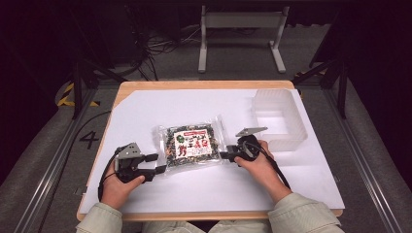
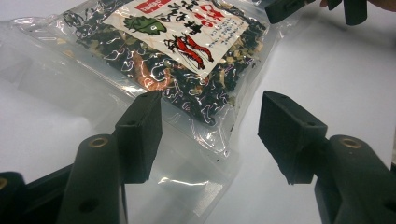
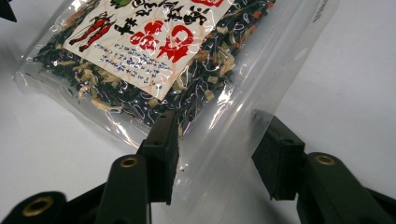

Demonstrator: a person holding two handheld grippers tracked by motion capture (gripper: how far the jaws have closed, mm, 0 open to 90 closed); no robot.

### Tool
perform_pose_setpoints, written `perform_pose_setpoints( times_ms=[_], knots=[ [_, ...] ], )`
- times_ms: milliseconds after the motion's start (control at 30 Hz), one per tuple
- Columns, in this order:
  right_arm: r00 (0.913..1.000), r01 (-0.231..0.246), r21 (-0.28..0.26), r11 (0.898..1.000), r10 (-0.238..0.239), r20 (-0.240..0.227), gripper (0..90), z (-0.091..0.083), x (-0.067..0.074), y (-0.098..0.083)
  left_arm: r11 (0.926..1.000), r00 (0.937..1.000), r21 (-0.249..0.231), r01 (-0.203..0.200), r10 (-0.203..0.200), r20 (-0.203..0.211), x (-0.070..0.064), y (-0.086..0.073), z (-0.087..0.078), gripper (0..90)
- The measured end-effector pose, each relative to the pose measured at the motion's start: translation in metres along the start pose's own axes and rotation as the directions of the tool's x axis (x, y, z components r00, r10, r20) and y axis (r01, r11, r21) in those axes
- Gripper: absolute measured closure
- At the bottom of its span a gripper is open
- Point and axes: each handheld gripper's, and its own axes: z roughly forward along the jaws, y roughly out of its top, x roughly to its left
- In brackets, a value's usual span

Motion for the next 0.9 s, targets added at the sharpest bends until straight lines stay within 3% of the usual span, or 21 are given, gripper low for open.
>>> perform_pose_setpoints(
  times_ms=[267, 300, 333, 467, 667, 900],
  knots=[
    [0.9995, -0.007, 0.014, 1.0, 0.008, -0.029, 71.3, -0.001, 0.004, 0.001, 1.0, 1.0, -0.004, 0.003, -0.003, 0.002, -0.002, 0.0, -0.001, 40.5],
    [0.9997, -0.006, 0.017, 1.0, 0.006, -0.025, 76.5, -0.001, 0.005, 0.002, 1.0, 1.0, -0.004, 0.001, -0.001, 0.002, -0.002, 0.0, -0.001, 40.5],
    [0.9995, 0.021, 0.026, 0.999, -0.022, 0.023, 82.1, -0.003, 0.006, 0.003, 1.0, 1.0, -0.005, 0.0, 0.0, 0.002, -0.002, 0.0, -0.001, 40.4],
    [0.9998, -0.007, 0.021, 1.0, 0.007, 0.019, 86.6, -0.002, 0.005, 0.004, 1.0, 1.0, -0.006, -0.002, 0.002, -0.002, -0.002, 0.001, -0.002, 40.4],
    [0.9989, -0.009, 0.006, 1.0, 0.009, 0.045, 88.9, -0.005, 0.007, 0.005, 0.9999, 1.0, -0.017, -0.004, 0.004, -0.004, -0.001, 0.001, -0.003, 40.4],
    [0.9993, -0.025, -0.084, 0.996, 0.027, 0.025, 89.0, -0.025, 0.007, 0.013, 0.9994, 0.9998, -0.035, -0.008, 0.008, -0.018, -0.001, 0.003, -0.007, 39.9]
  ],
)
